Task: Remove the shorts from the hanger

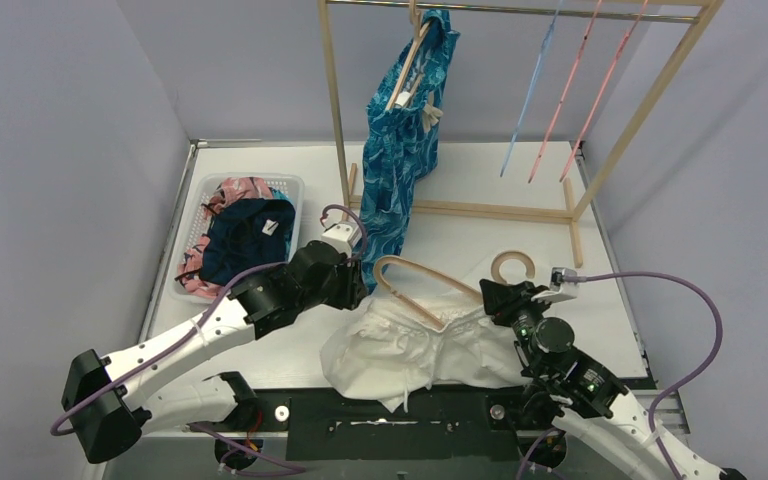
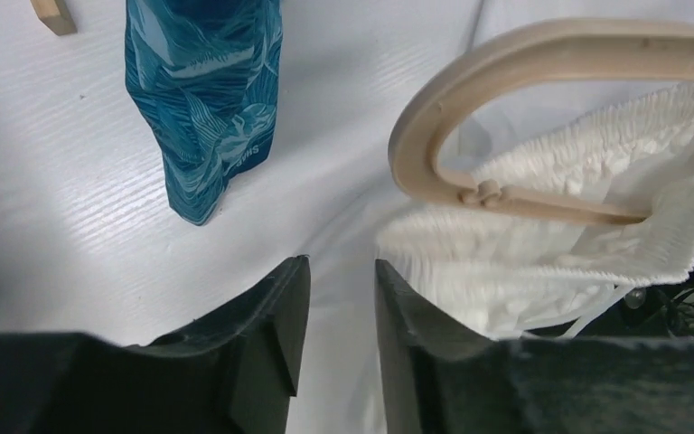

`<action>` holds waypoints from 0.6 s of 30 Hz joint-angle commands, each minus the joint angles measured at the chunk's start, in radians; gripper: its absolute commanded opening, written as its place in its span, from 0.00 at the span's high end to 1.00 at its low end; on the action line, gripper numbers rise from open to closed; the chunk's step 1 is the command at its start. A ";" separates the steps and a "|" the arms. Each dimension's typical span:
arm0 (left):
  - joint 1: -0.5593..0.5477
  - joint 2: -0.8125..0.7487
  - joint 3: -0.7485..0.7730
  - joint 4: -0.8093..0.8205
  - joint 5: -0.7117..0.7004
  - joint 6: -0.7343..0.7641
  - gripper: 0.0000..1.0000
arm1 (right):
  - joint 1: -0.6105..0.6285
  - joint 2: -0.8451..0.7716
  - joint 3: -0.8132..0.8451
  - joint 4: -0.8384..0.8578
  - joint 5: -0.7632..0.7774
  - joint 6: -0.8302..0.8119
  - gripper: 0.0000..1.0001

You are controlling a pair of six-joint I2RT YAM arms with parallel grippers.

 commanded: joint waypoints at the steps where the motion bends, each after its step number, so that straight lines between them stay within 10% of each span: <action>1: 0.012 -0.031 -0.012 0.088 0.046 -0.017 0.62 | -0.002 -0.027 -0.035 0.049 0.075 0.050 0.97; 14: 0.024 -0.227 -0.088 0.132 0.106 0.047 0.24 | -0.001 0.083 -0.041 0.234 -0.109 -0.111 0.96; 18: 0.195 -0.166 -0.035 0.066 0.237 0.054 0.18 | -0.002 0.066 -0.079 0.405 -0.219 -0.186 0.98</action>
